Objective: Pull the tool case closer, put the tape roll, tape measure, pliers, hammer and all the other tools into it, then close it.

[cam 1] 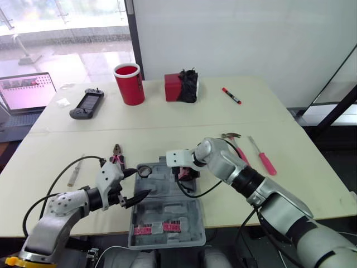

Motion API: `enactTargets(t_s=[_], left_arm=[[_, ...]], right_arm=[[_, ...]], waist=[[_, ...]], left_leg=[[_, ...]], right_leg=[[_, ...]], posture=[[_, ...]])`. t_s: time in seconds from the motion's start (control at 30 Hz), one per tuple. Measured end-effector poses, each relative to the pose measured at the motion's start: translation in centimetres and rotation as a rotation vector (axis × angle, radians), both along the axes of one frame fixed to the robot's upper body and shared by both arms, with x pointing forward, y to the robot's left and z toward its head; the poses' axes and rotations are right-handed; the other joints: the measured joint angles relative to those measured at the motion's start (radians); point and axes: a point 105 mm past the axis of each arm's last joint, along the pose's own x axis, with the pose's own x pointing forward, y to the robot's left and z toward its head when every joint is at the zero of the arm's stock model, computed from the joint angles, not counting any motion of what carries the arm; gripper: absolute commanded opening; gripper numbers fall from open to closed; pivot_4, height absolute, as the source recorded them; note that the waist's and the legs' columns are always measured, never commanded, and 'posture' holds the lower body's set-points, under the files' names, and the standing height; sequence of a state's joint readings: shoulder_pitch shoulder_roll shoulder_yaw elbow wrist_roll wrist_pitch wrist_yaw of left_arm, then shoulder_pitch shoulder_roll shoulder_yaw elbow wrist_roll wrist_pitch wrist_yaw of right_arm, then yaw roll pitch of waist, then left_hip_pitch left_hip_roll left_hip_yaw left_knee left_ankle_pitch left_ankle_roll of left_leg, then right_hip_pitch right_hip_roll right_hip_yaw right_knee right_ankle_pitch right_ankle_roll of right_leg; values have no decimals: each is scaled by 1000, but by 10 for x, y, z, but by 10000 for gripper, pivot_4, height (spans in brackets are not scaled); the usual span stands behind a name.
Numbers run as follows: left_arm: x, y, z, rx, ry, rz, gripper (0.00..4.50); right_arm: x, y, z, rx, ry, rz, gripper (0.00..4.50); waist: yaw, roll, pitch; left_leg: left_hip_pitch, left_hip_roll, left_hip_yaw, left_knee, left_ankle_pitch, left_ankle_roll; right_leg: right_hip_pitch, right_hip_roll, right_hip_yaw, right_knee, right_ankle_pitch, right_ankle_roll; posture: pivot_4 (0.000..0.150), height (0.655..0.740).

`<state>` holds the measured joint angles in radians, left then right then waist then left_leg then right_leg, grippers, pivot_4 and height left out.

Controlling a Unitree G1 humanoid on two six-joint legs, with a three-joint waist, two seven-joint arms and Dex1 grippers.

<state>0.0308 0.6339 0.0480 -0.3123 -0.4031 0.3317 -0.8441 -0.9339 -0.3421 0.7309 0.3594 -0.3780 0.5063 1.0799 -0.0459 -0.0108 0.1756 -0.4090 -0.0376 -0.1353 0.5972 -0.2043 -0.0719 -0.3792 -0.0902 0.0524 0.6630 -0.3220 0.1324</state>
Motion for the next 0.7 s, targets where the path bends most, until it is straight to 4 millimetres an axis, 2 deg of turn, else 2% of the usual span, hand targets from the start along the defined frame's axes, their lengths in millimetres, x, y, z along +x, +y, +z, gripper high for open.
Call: enactTargets(t_s=[0.03, 0.1, 0.3, 0.43, 0.6, 0.7], left_arm=[[0, -1, 0, -4, 3, -2, 45000], [-1, -4, -2, -8, 12, -10, 45000], [-3, -7, -6, -12, 28, -17, 45000], [-3, -7, -6, -13, 27, -19, 45000], [-1, -7, -4, -13, 21, -23, 45000], [-1, -7, -4, -14, 24, -28, 45000]], right_arm=[[0, 0, 0, 1, -5, 3, 37406], [1, 0, 2, 5, -7, 0, 44125], [-3, 4, 16, 32, -36, 21, 44684], [-7, -1, 30, 74, -23, 6, 44684], [-17, -14, 55, 307, 23, -37, 44684], [-18, -26, 60, 435, -2, -110, 44684]], waist=[[-1, 0, 0], [-1, 0, 0], [-1, 0, 0], [2, 0, 0], [3, 0, 0], [2, 0, 0]], left_leg=[[0, 0, 0, 0, 0, 0], [0, 0, 0, 0, 0, 0], [0, 0, 0, 0, 0, 0], [0, 0, 0, 0, 0, 0], [0, 0, 0, 0, 0, 0], [0, 0, 0, 0, 0, 0]], right_leg=[[0, 0, 0, 0, 0, 0], [0, 0, 0, 0, 0, 0], [0, 0, 0, 0, 0, 0], [0, 0, 0, 0, 0, 0], [0, 0, 0, 0, 0, 0], [0, 0, 0, 0, 0, 0]], posture=[[1500, 7400], [1500, 7400], [1500, 7400], [1500, 7400], [1500, 7400], [1500, 7400]])
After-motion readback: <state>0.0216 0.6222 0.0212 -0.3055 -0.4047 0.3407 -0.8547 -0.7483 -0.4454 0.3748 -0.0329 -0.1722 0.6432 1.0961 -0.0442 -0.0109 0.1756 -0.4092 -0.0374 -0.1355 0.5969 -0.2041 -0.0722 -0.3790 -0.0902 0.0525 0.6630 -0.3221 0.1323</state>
